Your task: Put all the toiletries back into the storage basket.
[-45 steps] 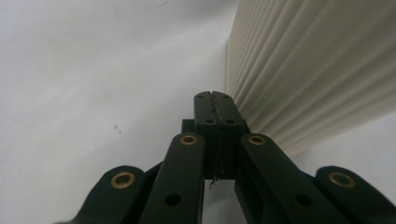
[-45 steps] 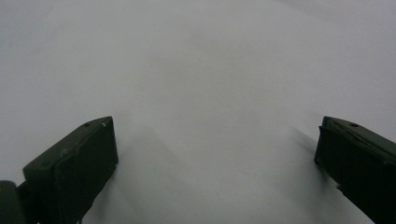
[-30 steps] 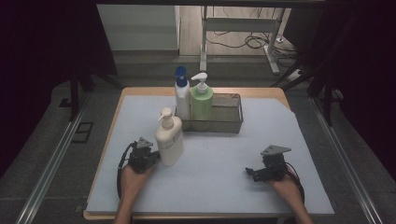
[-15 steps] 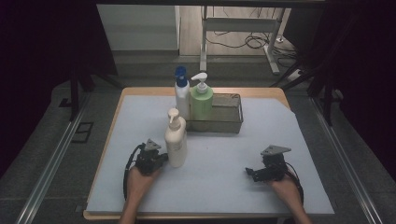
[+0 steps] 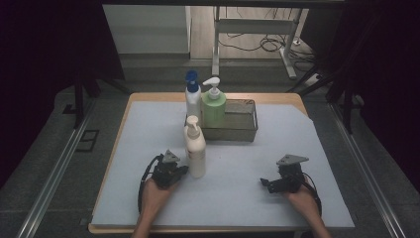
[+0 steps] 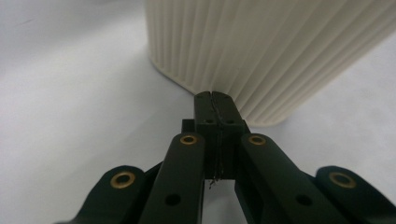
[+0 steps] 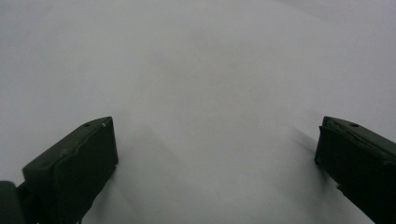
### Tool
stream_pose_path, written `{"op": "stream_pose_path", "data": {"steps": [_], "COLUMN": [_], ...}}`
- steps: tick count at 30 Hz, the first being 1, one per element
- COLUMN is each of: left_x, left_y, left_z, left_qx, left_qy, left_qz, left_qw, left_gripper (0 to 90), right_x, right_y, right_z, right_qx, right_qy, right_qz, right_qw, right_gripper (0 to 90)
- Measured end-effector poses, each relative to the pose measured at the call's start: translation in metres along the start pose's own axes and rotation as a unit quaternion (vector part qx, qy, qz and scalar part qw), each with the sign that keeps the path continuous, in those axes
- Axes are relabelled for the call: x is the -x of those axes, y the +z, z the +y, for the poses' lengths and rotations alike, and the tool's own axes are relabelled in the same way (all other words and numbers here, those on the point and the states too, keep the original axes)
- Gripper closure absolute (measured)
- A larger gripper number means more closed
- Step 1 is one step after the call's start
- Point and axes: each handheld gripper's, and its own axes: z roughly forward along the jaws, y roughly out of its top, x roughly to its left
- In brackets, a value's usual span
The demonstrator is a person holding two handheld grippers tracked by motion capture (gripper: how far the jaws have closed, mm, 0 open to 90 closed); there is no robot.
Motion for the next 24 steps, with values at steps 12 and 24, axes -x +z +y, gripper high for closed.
{"op": "stream_pose_path", "data": {"steps": [12, 24], "left_x": [0.018, 0.027], "left_y": [0.012, 0.02], "left_z": [0.008, 0.013], "left_qx": [-0.004, -0.002], "left_qy": [0.009, 0.012], "left_qz": [-0.026, -0.034], "left_qw": [0.9996, 0.9993], "left_gripper": [89.4, 89.3], "right_x": [0.0, 0.0], "right_y": [0.0, 0.0], "right_z": [0.0, 0.0], "right_qx": [0.0, 0.0], "right_qy": [0.001, 0.001], "right_qz": [0.0, 0.0], "right_qw": [1.0, 1.0], "right_gripper": [0.0, 0.0]}}
